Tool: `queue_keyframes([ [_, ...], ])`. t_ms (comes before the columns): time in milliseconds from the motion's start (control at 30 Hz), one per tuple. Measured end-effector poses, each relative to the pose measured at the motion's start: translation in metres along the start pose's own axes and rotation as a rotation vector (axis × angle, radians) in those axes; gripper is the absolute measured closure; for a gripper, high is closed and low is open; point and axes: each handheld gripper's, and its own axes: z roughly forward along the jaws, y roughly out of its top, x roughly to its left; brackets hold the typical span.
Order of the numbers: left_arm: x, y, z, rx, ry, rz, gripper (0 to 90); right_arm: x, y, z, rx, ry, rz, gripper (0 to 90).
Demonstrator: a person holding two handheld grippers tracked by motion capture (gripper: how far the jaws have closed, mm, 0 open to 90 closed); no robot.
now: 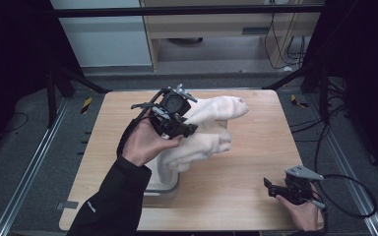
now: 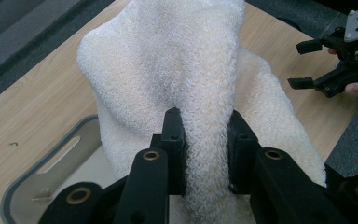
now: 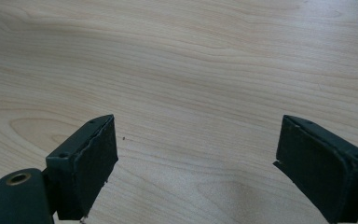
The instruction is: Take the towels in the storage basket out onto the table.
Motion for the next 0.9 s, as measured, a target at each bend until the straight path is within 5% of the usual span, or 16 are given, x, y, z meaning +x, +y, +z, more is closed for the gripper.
queue_keyframes([
  [533, -0.024, 0.022, 0.039, 0.001, -0.051, 0.036, 73.2, 0.0, -0.001, 0.0, -0.003, -0.002, -0.018, 12.4],
  [900, -0.026, 0.02, 0.072, 0.031, -0.068, 0.035, 73.2, -0.001, -0.002, -0.001, -0.003, 0.003, -0.013, 12.4],
])
